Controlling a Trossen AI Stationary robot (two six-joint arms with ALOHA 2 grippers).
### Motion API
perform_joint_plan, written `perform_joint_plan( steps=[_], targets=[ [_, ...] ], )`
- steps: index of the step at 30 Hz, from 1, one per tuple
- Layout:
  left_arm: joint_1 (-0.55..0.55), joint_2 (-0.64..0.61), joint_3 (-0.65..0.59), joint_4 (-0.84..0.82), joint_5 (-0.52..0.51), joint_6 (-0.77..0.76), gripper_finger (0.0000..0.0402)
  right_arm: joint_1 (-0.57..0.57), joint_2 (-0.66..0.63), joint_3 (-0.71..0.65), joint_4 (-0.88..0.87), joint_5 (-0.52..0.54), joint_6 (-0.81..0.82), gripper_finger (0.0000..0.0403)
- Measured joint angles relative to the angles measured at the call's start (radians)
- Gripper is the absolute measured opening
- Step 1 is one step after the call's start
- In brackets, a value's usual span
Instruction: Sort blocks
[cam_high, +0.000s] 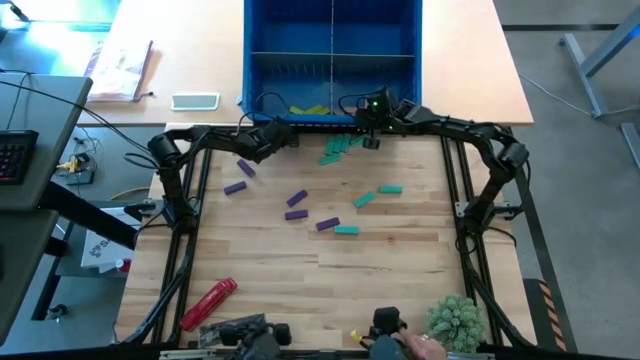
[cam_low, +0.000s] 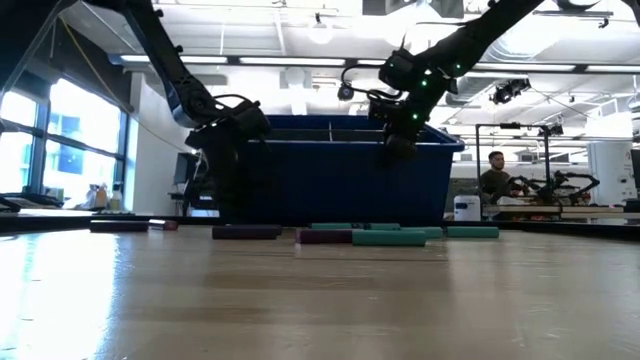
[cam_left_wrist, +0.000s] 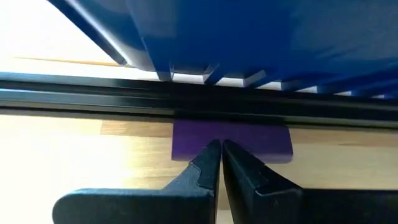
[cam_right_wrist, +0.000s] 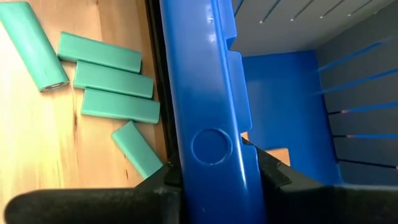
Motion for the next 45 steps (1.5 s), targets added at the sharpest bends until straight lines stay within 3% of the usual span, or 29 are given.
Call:
perform_joint_plan(
  steps=[7,15,21,24,28,31,36,41,45],
  targets=[
    [0.019,0.027,0.011,-0.018,-0.023,-0.027,0.0000,0.020,0.004,-0.001,0.025,0.039,0.009,0.0074],
    [0.015,0.029,0.020,-0.044,0.007,0.047,0.0000,0.020,0.004,-0.001,0.031,0.034,0.002,0.0074],
    [0.001,-0.001,0.024,-0.153,0.136,0.233,0.0000,0.019,0.003,-0.001,0.033,0.044,0.000,0.0074],
    [-0.015,-0.033,0.024,-0.238,0.187,0.253,0.0000,0.019,0.002,-0.001,0.027,0.053,0.007,0.0074],
    [-0.053,-0.119,0.017,-0.369,0.306,0.291,0.0000,0.019,0.002,-0.001,0.020,0.054,0.008,0.0074],
    [-0.099,-0.210,0.016,-0.510,0.355,0.427,0.0000,0.020,0.002,0.000,0.014,0.055,0.009,0.0074],
    [-0.186,-0.359,0.015,-0.670,0.313,0.594,0.0000,0.022,0.002,0.000,0.023,0.052,0.011,0.0074],
    [-0.194,-0.513,0.015,-0.512,0.136,0.801,0.0000,0.030,0.002,0.000,0.017,0.061,0.009,0.0074],
    [-0.124,-0.592,0.026,-0.367,0.158,0.914,0.0006,0.030,0.002,0.000,0.007,0.062,-0.001,0.0074]
  ],
)
